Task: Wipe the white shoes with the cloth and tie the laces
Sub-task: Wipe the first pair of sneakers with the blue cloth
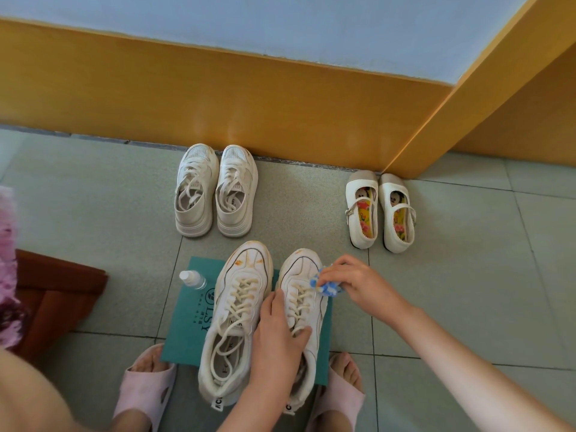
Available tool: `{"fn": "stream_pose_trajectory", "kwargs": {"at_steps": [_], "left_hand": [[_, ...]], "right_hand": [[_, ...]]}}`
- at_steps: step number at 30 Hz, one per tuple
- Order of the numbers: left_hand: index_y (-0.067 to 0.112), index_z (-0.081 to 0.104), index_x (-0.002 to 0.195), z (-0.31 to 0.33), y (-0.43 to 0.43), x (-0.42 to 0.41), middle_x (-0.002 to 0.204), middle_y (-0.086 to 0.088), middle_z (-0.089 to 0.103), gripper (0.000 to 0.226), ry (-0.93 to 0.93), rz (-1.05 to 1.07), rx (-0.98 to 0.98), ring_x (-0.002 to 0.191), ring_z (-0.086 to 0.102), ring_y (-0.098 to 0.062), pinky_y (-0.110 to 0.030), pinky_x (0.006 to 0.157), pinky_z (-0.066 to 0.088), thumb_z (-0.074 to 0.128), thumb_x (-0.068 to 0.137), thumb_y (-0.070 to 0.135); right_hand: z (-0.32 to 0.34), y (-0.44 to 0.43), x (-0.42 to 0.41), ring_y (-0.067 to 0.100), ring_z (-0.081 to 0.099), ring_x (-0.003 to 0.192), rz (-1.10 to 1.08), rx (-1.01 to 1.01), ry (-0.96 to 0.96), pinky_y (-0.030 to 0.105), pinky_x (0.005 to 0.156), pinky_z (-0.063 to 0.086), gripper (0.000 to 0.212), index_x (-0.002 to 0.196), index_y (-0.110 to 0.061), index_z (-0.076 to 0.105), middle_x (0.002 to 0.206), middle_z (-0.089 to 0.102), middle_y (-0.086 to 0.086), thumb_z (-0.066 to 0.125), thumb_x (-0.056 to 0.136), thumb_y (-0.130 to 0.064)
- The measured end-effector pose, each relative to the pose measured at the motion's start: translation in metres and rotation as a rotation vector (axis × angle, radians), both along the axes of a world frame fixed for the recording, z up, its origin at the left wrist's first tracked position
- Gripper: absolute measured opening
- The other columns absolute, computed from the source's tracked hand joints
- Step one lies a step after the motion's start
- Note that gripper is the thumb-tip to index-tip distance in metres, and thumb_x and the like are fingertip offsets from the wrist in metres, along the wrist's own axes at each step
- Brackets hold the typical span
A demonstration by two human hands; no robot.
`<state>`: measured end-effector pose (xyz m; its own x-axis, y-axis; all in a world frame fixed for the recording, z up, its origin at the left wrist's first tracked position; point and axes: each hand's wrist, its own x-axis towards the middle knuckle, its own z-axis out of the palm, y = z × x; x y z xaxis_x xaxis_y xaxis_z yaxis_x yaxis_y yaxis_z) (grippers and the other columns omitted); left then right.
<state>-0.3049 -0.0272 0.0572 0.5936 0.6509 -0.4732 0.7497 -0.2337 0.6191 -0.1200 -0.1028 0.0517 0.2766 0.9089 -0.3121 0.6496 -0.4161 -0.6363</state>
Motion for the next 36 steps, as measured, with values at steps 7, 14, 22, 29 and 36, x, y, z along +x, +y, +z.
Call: {"fn": "stream_pose_trajectory", "kwargs": {"at_steps": [7,14,22,29,36], "left_hand": [[0.016,0.016,0.148,0.001,-0.001,0.000,0.153,0.002,0.019,0.080,0.002,0.003,0.002,0.140,0.023,-0.012,-0.021,0.108,0.025,0.062,0.086,0.035],[0.016,0.016,0.148,0.000,-0.001,0.000,0.152,0.001,0.020,0.080,0.000,-0.002,0.011,0.140,0.022,-0.012,-0.020,0.107,0.026,0.062,0.085,0.035],[0.016,0.017,0.148,-0.002,-0.001,-0.001,0.151,0.001,0.023,0.080,-0.004,0.008,0.014,0.139,0.024,-0.013,-0.022,0.106,0.026,0.062,0.085,0.035],[0.015,0.019,0.147,-0.002,-0.002,-0.002,0.150,0.000,0.025,0.080,-0.020,0.020,0.007,0.138,0.026,-0.014,-0.021,0.107,0.026,0.064,0.084,0.033],[0.016,0.021,0.146,-0.002,-0.001,-0.002,0.148,0.001,0.029,0.080,-0.022,0.026,0.007,0.137,0.027,-0.013,-0.020,0.105,0.026,0.065,0.083,0.034]], "right_hand": [[0.011,0.007,0.006,-0.001,0.050,0.104,-0.252,0.065,0.169,0.015,0.092,0.040,0.048,0.099,-0.039,0.067,0.101,0.059,-0.017,0.051,0.089,0.005],[0.008,0.061,-0.017,0.008,0.038,0.104,0.185,0.035,-0.084,0.026,0.086,0.038,0.026,0.106,-0.021,0.071,0.106,0.058,-0.004,0.058,0.088,-0.007],[0.013,0.039,0.004,0.017,0.041,0.110,0.348,-0.053,-0.326,0.025,0.078,0.035,0.034,0.114,-0.017,0.067,0.116,0.054,0.001,0.055,0.088,0.002],[0.006,0.033,-0.006,0.003,0.042,0.098,-0.096,0.073,0.089,0.009,0.089,0.030,0.038,0.102,-0.021,0.073,0.102,0.055,-0.004,0.050,0.088,0.007],[-0.015,0.025,-0.016,0.005,0.038,0.104,-0.120,0.040,0.065,0.015,0.094,0.030,0.039,0.107,-0.020,0.071,0.106,0.049,-0.008,0.051,0.088,0.008]]}}
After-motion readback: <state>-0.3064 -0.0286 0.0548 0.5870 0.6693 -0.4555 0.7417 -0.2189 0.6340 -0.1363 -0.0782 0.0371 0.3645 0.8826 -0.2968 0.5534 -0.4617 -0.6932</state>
